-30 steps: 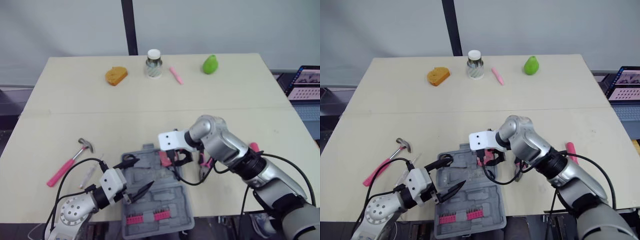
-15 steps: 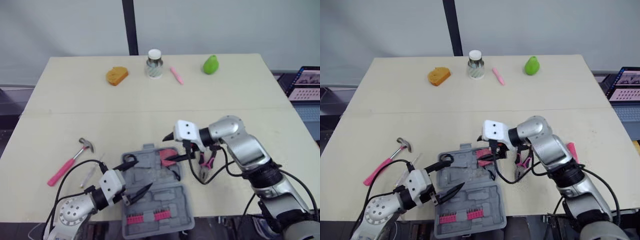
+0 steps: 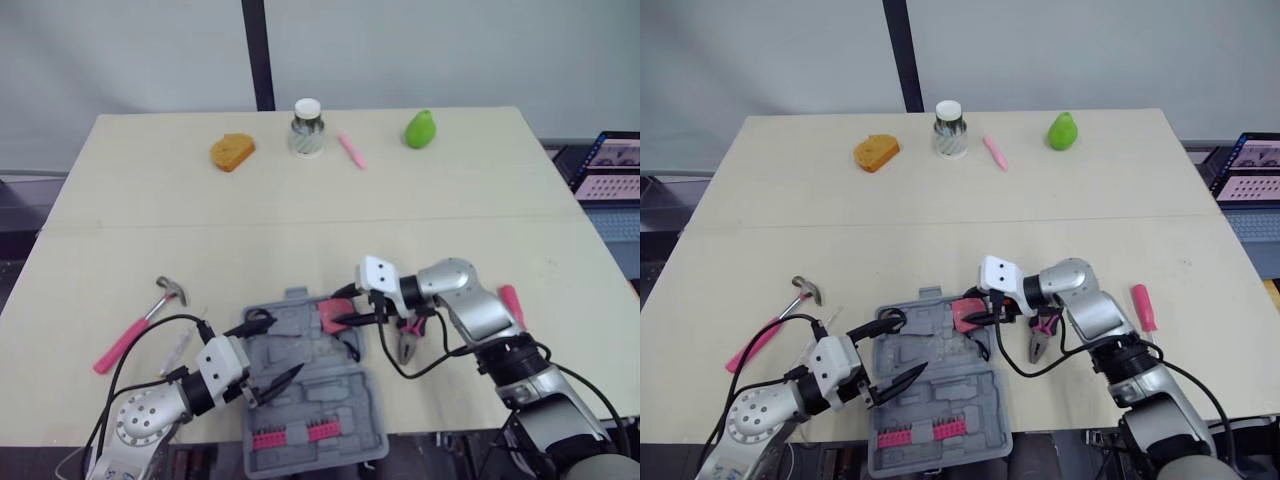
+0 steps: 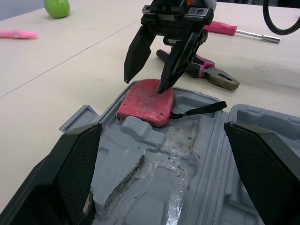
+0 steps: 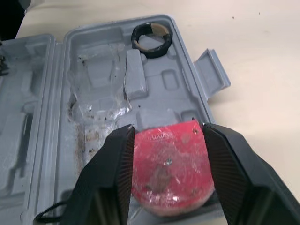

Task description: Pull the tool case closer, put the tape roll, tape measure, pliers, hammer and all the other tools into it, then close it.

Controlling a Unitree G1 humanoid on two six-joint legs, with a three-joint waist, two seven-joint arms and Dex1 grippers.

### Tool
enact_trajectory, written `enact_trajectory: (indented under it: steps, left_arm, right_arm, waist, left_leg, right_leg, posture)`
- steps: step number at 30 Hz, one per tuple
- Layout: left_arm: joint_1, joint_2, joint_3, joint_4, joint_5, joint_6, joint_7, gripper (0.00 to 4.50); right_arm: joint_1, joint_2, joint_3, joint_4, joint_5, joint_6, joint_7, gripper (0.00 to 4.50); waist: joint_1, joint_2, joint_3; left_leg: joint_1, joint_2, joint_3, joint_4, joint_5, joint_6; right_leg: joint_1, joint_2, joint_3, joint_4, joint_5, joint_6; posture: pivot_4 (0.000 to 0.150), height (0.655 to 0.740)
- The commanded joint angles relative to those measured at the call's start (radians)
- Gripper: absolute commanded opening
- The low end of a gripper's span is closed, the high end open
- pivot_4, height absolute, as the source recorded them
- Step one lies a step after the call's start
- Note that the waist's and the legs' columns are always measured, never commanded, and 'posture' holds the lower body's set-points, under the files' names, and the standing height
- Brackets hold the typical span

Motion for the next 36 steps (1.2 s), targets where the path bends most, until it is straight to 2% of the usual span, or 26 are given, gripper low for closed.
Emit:
enact_trajectory:
  steps: [1, 13, 28, 36]
  left_arm:
    - [0.008, 0.006, 0.012, -0.023, -0.016, -0.008, -0.002, 4.50]
    - [0.001, 0.011, 0.011, -0.028, -0.017, -0.001, -0.003, 4.50]
    - [0.008, 0.018, 0.019, -0.035, -0.021, 0.007, -0.007, 4.50]
    - [0.008, 0.021, 0.023, -0.036, -0.024, 0.015, -0.016, 4.50]
  right_arm:
    - [-0.009, 0.003, -0.004, 0.003, -0.003, -0.023, -0.015, 1.03]
    - [0.004, 0.006, 0.009, 0.053, -0.024, -0.078, -0.015, 1.03]
    - [0.008, 0.030, 0.051, 0.247, -0.111, -0.226, -0.042, 1.03]
    - [-0.002, 0.057, 0.061, 0.319, -0.105, -0.123, -0.033, 1.03]
  waist:
    - [0.001, 0.000, 0.000]
    - [0.000, 0.000, 0.000]
    - [-0.002, -0.001, -0.001]
    - [-0.003, -0.002, -0.002]
  left_leg:
    - [0.000, 0.000, 0.000, 0.000, 0.000, 0.000]
    - [0.000, 0.000, 0.000, 0.000, 0.000, 0.000]
    - [0.003, 0.001, 0.000, 0.000, 0.000, 0.000]
    - [0.004, 0.002, 0.001, 0.000, 0.000, -0.001]
  right_leg:
    - [0.000, 0.000, 0.000, 0.000, 0.000, 0.000]
    - [0.000, 0.000, 0.000, 0.000, 0.000, 0.000]
    - [0.002, 0.000, 0.000, 0.001, 0.000, 0.000]
    - [0.002, 0.001, 0.000, 0.001, 0.000, -0.001]
  posture:
    - [0.150, 0.7400]
    - [0.150, 0.7400]
    - [0.150, 0.7400]
    - [0.150, 0.7400]
